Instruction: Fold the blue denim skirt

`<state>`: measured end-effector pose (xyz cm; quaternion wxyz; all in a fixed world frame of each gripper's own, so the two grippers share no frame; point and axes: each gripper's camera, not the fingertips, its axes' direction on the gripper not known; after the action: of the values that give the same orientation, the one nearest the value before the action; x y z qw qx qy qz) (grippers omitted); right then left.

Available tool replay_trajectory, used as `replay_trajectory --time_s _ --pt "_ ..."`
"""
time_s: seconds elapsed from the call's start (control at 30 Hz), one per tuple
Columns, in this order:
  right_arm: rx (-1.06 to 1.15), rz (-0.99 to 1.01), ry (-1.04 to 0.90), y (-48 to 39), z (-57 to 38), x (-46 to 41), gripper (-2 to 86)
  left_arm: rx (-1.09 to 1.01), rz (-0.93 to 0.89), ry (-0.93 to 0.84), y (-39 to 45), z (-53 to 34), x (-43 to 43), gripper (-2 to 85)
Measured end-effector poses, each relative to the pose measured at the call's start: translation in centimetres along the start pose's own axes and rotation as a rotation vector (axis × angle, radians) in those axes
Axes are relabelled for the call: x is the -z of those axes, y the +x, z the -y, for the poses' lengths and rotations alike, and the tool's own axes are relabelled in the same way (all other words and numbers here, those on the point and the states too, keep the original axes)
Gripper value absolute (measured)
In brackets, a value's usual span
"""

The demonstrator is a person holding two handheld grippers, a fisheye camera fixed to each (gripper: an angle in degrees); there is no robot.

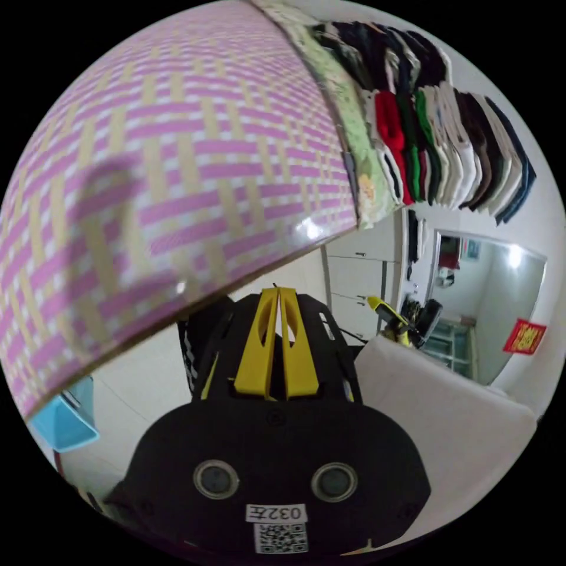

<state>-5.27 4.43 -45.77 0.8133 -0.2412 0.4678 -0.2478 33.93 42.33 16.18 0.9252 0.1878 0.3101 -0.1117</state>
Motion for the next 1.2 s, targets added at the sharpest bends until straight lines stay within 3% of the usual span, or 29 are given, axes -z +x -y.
replay_trajectory --time_s 0.2,0.4,0.5,0.63,0.77,1.0,1.2 --pt "0.132 0.109 -0.221 -6.5 0.6 -8.3 -1.0 0.196 0.099 -0.033 -4.4 -8.1 -3.6 -0.9" --pt "0.347 0.224 -0.459 -17.7 3.6 -16.3 -1.0 0.405 0.18 0.147 -10.1 -18.2 -5.2 -0.9" --pt "0.536 0.23 -0.577 -24.8 5.3 -19.6 -1.0 0.632 0.165 0.151 -14.9 -24.9 -7.6 -0.9" --pt "0.753 0.206 -0.713 -34.0 6.9 -24.0 -1.0 0.926 0.042 0.059 -20.3 -35.8 -12.5 -0.9" --pt "0.84 0.197 -0.79 -42.6 7.9 -28.7 -1.0 1.128 -0.145 0.141 -22.4 -45.3 -16.9 -0.9" --pt "0.872 0.276 -0.92 -58.6 6.5 -37.5 -1.0 1.268 -0.365 0.363 -24.1 -53.9 -22.7 -0.9" --pt "1.117 0.338 -1.046 -75.7 2.5 -43.8 -1.0 1.346 -0.506 0.47 -25.8 -59.2 -26.1 -0.9"
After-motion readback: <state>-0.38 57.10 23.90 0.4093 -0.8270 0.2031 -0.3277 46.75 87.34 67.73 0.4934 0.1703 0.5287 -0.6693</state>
